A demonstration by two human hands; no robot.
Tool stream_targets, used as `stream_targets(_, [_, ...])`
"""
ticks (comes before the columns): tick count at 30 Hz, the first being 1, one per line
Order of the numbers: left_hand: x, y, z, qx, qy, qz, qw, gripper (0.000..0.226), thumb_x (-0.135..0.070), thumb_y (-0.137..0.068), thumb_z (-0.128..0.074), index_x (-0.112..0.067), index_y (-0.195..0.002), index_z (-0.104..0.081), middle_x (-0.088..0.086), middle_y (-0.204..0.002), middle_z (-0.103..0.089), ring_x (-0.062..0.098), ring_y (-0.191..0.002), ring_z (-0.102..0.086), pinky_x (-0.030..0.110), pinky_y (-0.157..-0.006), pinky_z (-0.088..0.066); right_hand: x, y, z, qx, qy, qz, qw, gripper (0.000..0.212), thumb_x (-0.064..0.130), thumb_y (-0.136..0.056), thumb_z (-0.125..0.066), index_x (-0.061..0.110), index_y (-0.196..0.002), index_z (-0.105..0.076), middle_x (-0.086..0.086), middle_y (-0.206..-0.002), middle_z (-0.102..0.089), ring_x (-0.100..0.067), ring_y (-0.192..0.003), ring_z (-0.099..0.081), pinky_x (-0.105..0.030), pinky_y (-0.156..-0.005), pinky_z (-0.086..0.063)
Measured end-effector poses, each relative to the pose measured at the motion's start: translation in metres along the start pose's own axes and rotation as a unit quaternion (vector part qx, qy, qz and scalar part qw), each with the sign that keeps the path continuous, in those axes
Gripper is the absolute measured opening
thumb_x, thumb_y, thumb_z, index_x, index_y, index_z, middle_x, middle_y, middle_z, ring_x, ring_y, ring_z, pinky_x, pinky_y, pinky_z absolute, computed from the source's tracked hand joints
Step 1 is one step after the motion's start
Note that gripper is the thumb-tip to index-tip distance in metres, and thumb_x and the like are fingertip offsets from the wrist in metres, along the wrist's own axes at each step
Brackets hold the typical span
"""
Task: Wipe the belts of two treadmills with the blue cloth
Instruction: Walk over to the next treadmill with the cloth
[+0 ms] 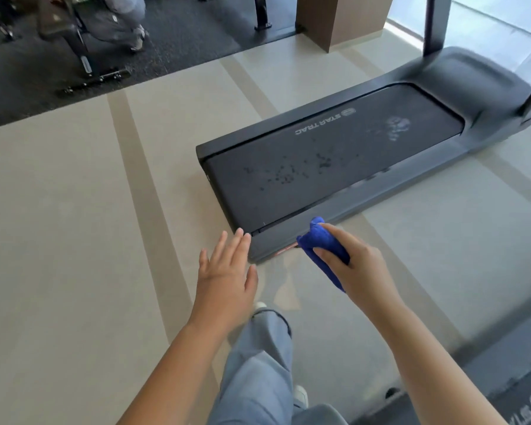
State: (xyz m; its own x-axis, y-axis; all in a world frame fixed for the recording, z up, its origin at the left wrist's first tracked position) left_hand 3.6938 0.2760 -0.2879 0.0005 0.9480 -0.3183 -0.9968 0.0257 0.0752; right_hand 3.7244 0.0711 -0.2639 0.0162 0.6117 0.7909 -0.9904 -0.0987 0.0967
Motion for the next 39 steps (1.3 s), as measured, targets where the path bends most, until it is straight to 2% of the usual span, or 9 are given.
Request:
stream_targets(2, [0.007,-0.040,-0.001,0.006,0.006,-0.002,1.000,0.064,-0.041,-0.088,-0.014,-0.016,-0.146,-0.026,-0.002,-0.154,-0.021,0.020,-0.143,-0.012,0.046,-0.113,-0.008,0.001,-0.032,-0.001,0.003,0.012,-0.002,1.000,0.030,0.023,-0.089,-0.059,0.031,-0.118,-0.060,0.012,-0.103,-0.063,-0.013,-0.092,-0.055,-0.021,-0.077,-0.042])
stream_targets(7, [0.022,-0.138,0.015,-0.035,-0.013,-0.038,0.999,0.055,-0.031,-0.088,-0.027,-0.006,-0.132,-0.049,0.009,-0.140,-0.047,0.032,-0.131,-0.041,0.058,-0.099,-0.031,0.017,-0.116,0.006,0.009,0.038,-0.022,0.999,0.031,0.022,-0.090,-0.059,0.031,-0.120,-0.059,0.014,-0.101,-0.059,-0.011,-0.092,-0.053,-0.021,-0.076,-0.038])
stream_targets(13, [0.041,-0.223,0.024,-0.050,-0.014,-0.024,0.998,0.053,-0.029,-0.088,-0.028,-0.005,-0.130,-0.050,0.011,-0.137,-0.050,0.035,-0.128,-0.044,0.059,-0.096,-0.035,0.029,-0.205,0.007,0.009,0.069,0.004,0.998,0.032,0.024,-0.090,-0.061,0.030,-0.122,-0.058,0.022,-0.108,-0.054,-0.008,-0.099,-0.053,-0.019,-0.081,-0.037])
stream_targets(17, [0.066,-0.250,0.029,-0.074,0.015,0.051,0.996,0.053,-0.028,-0.091,-0.029,-0.004,-0.135,-0.046,0.012,-0.141,-0.045,0.034,-0.133,-0.037,0.058,-0.102,-0.027,0.029,-0.258,0.001,0.038,0.075,0.022,0.996,0.033,0.024,-0.089,-0.062,0.030,-0.121,-0.059,0.017,-0.109,-0.059,-0.010,-0.098,-0.055,-0.023,-0.082,-0.041])
stream_targets(21, [0.083,-0.269,0.030,-0.093,0.021,0.148,0.984,0.046,-0.020,-0.097,-0.037,-0.007,-0.141,-0.036,0.009,-0.148,-0.035,0.028,-0.140,-0.024,0.051,-0.111,-0.015,0.026,-0.317,-0.008,0.095,0.083,0.051,0.991,0.036,0.023,-0.089,-0.061,0.031,-0.124,-0.057,0.019,-0.106,-0.056,-0.009,-0.097,-0.053,-0.019,-0.077,-0.037])
stream_targets(25, [0.073,-0.291,0.019,-0.116,0.002,0.208,0.971,0.047,-0.020,-0.094,-0.037,-0.007,-0.139,-0.039,0.009,-0.146,-0.038,0.030,-0.138,-0.028,0.051,-0.109,-0.018,0.022,-0.378,-0.016,0.161,0.099,0.112,0.976,0.036,0.022,-0.089,-0.061,0.028,-0.125,-0.058,0.016,-0.107,-0.058,-0.013,-0.097,-0.055,-0.020,-0.075,-0.037])
stream_targets(29, [0.061,-0.319,-0.011,-0.129,-0.010,0.254,0.958,0.049,-0.022,-0.087,-0.041,-0.004,-0.132,-0.048,0.012,-0.138,-0.049,0.035,-0.129,-0.041,0.054,-0.102,-0.023,0.002,-0.432,-0.028,0.215,0.113,0.163,0.956,0.037,0.022,-0.089,-0.061,0.025,-0.126,-0.057,0.010,-0.118,-0.060,-0.013,-0.100,-0.055,-0.018,-0.077,-0.036])
stream_targets(33, [0.079,-0.350,-0.067,-0.115,0.019,0.293,0.949,0.054,-0.026,-0.089,-0.032,-0.006,-0.137,-0.043,0.011,-0.143,-0.042,0.031,-0.136,-0.032,0.050,-0.108,-0.017,-0.038,-0.477,-0.064,0.233,0.136,0.185,0.945,0.038,0.026,-0.090,-0.061,0.024,-0.128,-0.057,0.011,-0.124,-0.059,-0.012,-0.107,-0.055,-0.015,-0.079,-0.034])
stream_targets(39, [0.142,-0.408,-0.188,-0.085,0.062,0.330,0.938,0.048,-0.020,-0.096,-0.033,-0.009,-0.143,-0.033,0.006,-0.151,-0.030,0.025,-0.142,-0.018,0.047,-0.113,-0.010,-0.133,-0.533,-0.159,0.257,0.167,0.191,0.932,0.040,0.033,-0.092,-0.057,0.028,-0.131,-0.053,0.014,-0.131,-0.054,-0.014,-0.113,-0.052,-0.021,-0.086,-0.039])
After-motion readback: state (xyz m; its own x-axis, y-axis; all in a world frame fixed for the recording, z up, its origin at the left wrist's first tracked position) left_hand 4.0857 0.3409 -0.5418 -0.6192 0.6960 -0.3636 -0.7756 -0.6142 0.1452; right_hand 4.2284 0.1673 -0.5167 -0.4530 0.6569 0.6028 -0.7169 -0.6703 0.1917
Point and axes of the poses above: each hand's wrist, its own y-axis away from the middle knuckle, its own z-axis out of the back of the hand, x = y × z, the point moved 1 cm from there along -y, towards the middle knuckle
